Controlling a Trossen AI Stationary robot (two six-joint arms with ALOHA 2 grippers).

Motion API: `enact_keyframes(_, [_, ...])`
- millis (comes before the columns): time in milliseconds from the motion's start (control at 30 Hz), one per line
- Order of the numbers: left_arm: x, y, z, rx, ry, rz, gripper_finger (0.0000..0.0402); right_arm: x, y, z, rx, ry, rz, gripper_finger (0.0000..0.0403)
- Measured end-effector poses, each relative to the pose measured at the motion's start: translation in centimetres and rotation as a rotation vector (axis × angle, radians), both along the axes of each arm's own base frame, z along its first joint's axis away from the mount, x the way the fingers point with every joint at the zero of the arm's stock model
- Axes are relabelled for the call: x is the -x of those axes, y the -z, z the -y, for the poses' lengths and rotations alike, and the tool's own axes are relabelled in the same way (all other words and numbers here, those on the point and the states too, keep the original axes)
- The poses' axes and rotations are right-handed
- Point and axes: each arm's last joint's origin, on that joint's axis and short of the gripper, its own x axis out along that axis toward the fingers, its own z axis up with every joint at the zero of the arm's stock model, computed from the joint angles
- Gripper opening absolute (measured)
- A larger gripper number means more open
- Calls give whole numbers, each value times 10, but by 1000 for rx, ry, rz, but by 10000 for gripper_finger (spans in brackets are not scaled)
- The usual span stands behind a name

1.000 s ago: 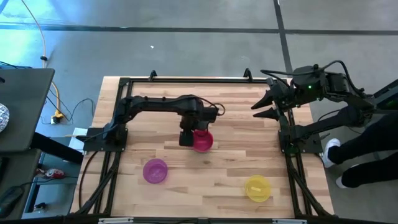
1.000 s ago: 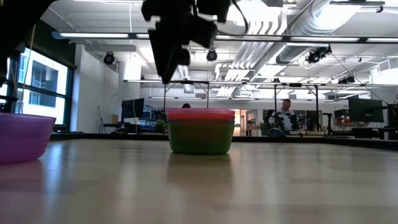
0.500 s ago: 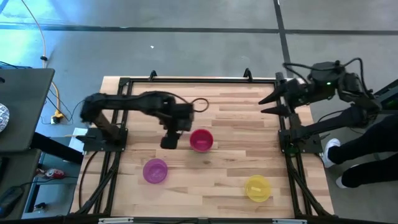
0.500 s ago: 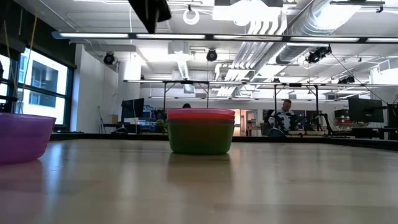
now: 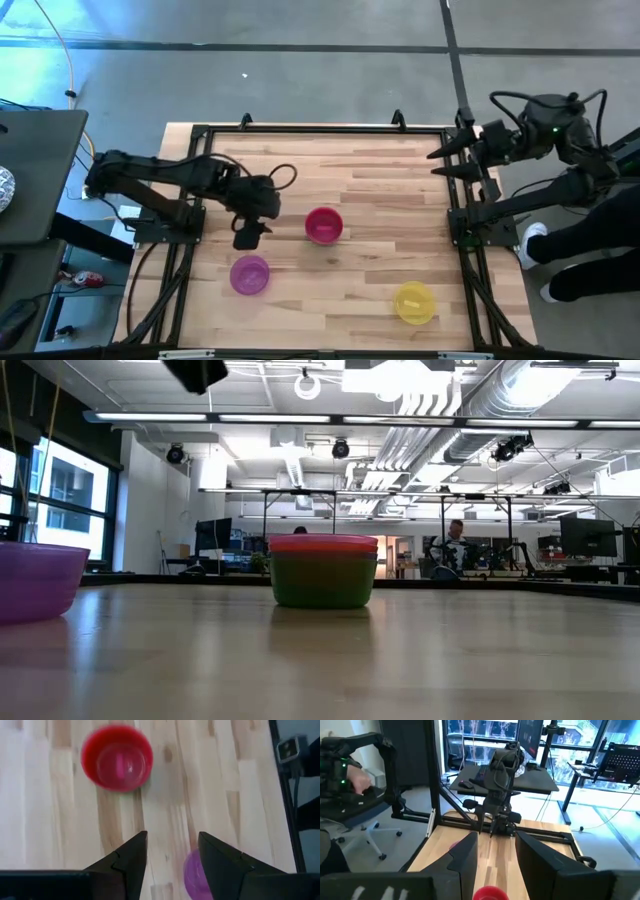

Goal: Nest bowls inside each other
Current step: Stack the purple bowl on the pink bowl

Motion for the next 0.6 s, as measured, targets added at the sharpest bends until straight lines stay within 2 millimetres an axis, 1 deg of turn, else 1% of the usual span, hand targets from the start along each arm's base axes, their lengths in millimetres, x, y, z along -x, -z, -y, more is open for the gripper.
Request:
enact_keyframes(167, [13,15,4,24,-29,-5,166,-2,4,0,5,-1,-42,126])
enact_keyframes(333, [20,18,7,39,-35,50,166,-4,5,0,15,-3,-55,126])
enact_keyframes(400, [24,21,8,39,-35,50,166,-3,7,0,-6,3,-79,126])
enact_keyframes(600, [31,39,7,29,-58,-24,162,-3,16,2,-78,73,-182,126])
